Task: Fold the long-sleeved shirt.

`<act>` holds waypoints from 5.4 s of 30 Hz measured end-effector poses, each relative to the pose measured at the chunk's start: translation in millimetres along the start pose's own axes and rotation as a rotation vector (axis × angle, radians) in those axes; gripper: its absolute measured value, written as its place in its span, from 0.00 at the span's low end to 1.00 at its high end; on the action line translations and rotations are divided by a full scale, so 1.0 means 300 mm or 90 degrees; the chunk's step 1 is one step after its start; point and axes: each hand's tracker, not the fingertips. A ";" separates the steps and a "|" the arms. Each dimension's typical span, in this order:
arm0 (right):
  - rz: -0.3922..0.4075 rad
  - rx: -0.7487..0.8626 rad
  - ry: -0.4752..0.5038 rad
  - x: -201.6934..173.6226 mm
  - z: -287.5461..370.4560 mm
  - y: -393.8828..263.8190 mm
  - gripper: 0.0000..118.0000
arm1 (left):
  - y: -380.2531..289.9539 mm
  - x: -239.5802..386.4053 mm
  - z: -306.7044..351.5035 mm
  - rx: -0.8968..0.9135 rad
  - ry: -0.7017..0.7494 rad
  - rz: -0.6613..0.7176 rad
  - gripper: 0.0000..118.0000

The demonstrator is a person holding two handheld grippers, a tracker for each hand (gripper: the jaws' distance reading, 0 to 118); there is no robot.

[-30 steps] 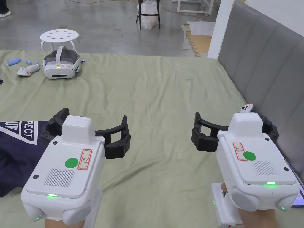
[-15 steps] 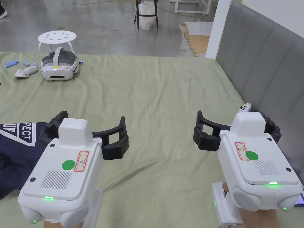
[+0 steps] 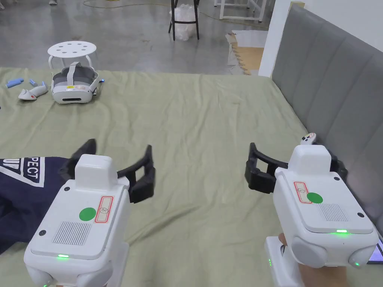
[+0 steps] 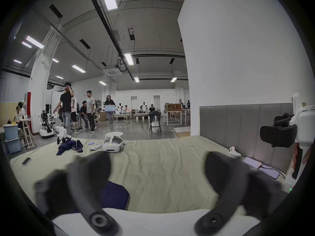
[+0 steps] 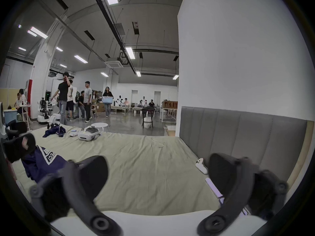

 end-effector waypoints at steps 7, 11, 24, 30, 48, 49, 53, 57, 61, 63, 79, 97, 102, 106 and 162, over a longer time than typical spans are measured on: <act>-0.014 -0.006 -0.006 0.000 -0.006 0.009 0.01 | 0.007 -0.021 0.002 -0.009 0.032 -0.016 0.07; -0.014 -0.003 0.012 -0.060 -0.020 0.020 0.01 | 0.026 -0.108 0.008 -0.001 0.070 -0.011 0.07; -0.031 0.027 0.326 -0.769 -0.104 0.095 0.01 | 0.075 -0.586 0.313 0.003 0.345 -0.028 0.07; -0.019 0.026 0.381 -0.939 -0.107 0.103 0.01 | 0.040 -0.674 0.360 -0.037 0.357 -0.011 0.06; 0.003 -0.032 0.407 -1.062 -0.279 -0.002 0.01 | -0.474 -1.325 -0.424 -0.674 0.289 0.154 0.79; 0.006 -0.037 0.404 -1.061 -0.290 -0.012 0.01 | -0.499 -1.324 -0.421 -0.669 0.287 0.173 0.76; 0.008 -0.055 0.391 -1.030 -0.312 -0.025 0.01 | -0.441 -1.303 -0.397 -0.599 0.284 0.204 0.14; 0.000 -0.053 0.372 -0.944 -0.299 -0.014 0.01 | -0.203 -1.215 -0.346 -0.469 0.213 0.195 0.12; -0.015 -0.036 0.336 -0.807 -0.274 0.021 0.01 | 0.074 -1.018 -0.355 -0.342 0.092 0.136 0.12; -0.018 -0.025 0.313 -0.714 -0.259 0.044 0.01 | 0.207 -0.873 -0.378 -0.298 0.015 0.127 0.12; -0.031 -0.024 -0.023 0.055 -0.066 0.036 0.01 | -0.194 0.607 -0.656 -0.443 -0.448 0.110 0.12; -0.032 -0.091 0.045 -0.025 -0.086 0.022 0.01 | -0.003 0.067 -0.292 -0.194 -0.158 0.049 0.10; -0.041 -0.102 0.065 -0.061 -0.060 0.019 0.01 | -0.003 -0.110 -0.073 -0.206 -0.066 0.076 0.03; -0.041 -0.111 0.069 -0.077 -0.052 0.004 0.01 | -0.033 -0.170 0.003 -0.221 -0.048 0.088 0.03; -0.026 -0.299 0.046 0.333 -0.458 0.165 0.04 | 0.195 -0.503 -0.595 -0.397 -0.100 0.143 0.10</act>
